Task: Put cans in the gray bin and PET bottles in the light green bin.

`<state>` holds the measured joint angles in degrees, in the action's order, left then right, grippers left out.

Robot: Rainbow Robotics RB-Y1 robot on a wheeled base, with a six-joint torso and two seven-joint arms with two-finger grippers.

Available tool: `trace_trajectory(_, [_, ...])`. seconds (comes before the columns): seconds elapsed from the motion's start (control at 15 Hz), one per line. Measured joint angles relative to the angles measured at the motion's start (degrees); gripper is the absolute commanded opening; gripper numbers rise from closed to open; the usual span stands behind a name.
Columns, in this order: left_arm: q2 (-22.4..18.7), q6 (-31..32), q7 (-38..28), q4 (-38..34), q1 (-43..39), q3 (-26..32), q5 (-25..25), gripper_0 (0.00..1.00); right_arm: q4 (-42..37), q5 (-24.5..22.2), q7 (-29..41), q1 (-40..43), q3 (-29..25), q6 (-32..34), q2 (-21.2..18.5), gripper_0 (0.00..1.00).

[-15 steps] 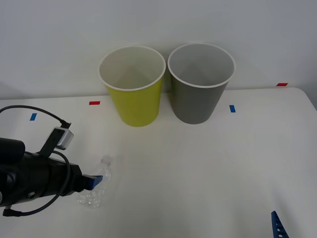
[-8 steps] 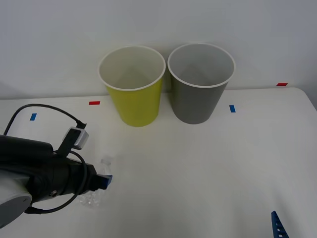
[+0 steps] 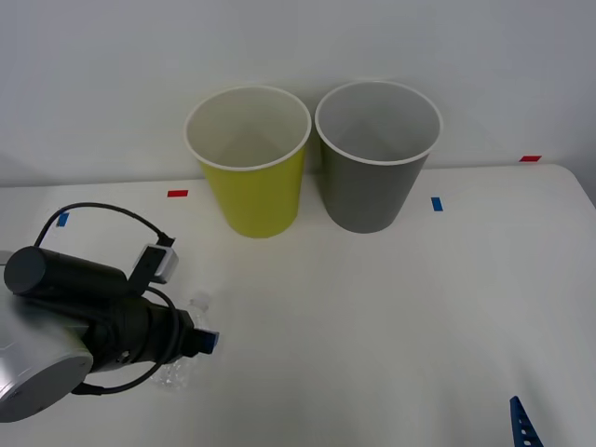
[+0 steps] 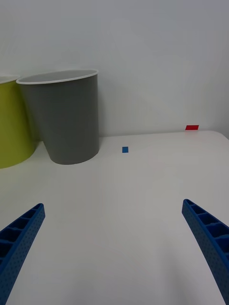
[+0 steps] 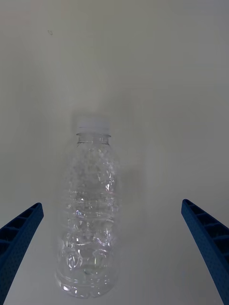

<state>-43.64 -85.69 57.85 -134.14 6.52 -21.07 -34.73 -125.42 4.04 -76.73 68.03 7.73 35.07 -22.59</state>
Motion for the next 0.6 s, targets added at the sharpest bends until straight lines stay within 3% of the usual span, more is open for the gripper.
trace_trajectory(0.6, [3.81, -0.01, 1.69, 6.25, 1.21, -0.18, 0.28, 1.00, 0.00, 0.00, 0.00, 0.00, 0.00, 0.00, 0.00, 1.00])
